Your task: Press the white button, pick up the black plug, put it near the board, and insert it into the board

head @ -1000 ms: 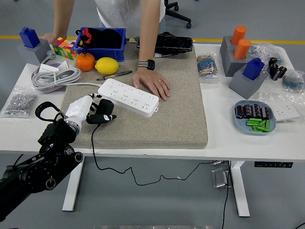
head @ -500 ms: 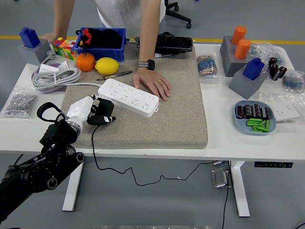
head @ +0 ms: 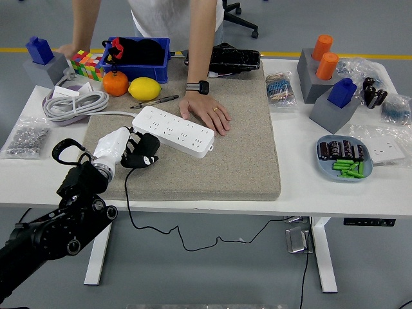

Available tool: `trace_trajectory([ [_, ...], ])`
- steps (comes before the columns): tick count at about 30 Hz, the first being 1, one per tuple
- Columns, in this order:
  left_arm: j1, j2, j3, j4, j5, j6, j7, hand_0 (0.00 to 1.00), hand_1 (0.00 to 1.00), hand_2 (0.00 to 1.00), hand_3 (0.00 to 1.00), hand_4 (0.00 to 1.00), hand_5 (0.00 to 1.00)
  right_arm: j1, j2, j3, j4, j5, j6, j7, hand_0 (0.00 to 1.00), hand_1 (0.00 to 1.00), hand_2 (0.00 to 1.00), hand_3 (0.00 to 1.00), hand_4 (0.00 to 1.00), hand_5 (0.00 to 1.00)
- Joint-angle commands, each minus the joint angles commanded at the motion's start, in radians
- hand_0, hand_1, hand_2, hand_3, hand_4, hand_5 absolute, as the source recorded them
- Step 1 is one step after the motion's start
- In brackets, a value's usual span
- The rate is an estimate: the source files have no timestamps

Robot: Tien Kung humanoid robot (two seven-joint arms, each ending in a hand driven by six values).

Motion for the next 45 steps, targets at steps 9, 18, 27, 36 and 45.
trace_trajectory([
  [9, 0.003, 0.003, -0.005, -0.001, -0.017, -0.001, -0.011, 0.235, 0.227, 0.254, 0.517, 0.34, 0.002, -0.001, 0.001, -0.001, 0.0, 0.001, -0.001, 0.002, 0.674, 0.609, 0.577, 0.579, 0.65, 0.364],
  [18, 0.0, 0.007, -0.026, -0.033, -0.035, -0.001, -0.023, 0.23, 0.214, 0.236, 0.494, 0.298, 0.002, -0.001, 0.002, 0.003, 0.0, 0.003, -0.002, 0.005, 0.673, 0.61, 0.576, 0.58, 0.65, 0.364],
  [27, -0.026, 0.004, -0.027, -0.066, -0.047, -0.003, -0.021, 0.239, 0.216, 0.238, 0.5, 0.314, 0.002, -0.003, 0.003, 0.004, -0.003, 0.003, -0.002, 0.005, 0.673, 0.609, 0.575, 0.579, 0.647, 0.362],
  [36, -0.055, -0.025, -0.015, -0.024, -0.058, -0.005, -0.02, 0.24, 0.22, 0.241, 0.508, 0.339, 0.002, -0.007, 0.005, 0.002, -0.003, 0.004, 0.0, 0.005, 0.673, 0.608, 0.574, 0.579, 0.646, 0.36],
  [45, -0.085, -0.059, -0.022, 0.028, -0.069, 0.0, -0.024, 0.243, 0.225, 0.246, 0.522, 0.372, 0.002, -0.009, 0.001, 0.001, -0.004, 0.005, 0.0, 0.005, 0.672, 0.609, 0.573, 0.579, 0.639, 0.353],
])
